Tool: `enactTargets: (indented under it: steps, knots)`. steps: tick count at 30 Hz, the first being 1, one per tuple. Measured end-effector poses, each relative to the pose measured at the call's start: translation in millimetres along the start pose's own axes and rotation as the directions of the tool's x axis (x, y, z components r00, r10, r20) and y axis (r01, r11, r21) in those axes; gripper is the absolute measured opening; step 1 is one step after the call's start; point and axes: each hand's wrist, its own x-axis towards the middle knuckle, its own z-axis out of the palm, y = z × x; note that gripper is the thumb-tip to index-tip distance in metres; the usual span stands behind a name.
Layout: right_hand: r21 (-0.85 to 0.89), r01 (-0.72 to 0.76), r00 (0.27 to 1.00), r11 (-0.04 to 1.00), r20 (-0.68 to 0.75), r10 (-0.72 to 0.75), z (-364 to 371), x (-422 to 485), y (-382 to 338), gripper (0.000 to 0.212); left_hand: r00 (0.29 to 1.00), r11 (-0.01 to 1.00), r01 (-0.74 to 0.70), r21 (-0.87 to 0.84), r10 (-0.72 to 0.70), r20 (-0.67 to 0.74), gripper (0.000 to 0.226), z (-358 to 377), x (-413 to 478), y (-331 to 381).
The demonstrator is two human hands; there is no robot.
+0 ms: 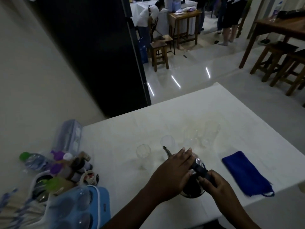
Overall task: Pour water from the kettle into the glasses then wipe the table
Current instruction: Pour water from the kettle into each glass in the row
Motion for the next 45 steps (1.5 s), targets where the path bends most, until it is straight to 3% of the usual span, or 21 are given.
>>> enactTargets:
  steps: [9,24,45]
  knots:
    - [-0.021,0.014,0.999,1.000,0.045,-0.013,44.5,6.9,-7.1,0.018,0.994,0.994,0.097,-0.047,-0.099,-0.048,0.047,-3.4,-39.8,-29.0]
    - [-0.169,0.086,0.994,0.982,0.074,-0.075,57.0,22.9,-32.8,0.022,0.964,0.968,0.212,-0.136,-0.230,-0.134,0.048,-5.7,-44.8,-44.4]
    - [-0.279,0.088,0.995,0.956,0.078,-0.069,57.5,34.3,-43.1,0.015,0.944,0.942,0.263,-0.207,-0.296,-0.146,0.048,-2.0,-42.6,-53.9]
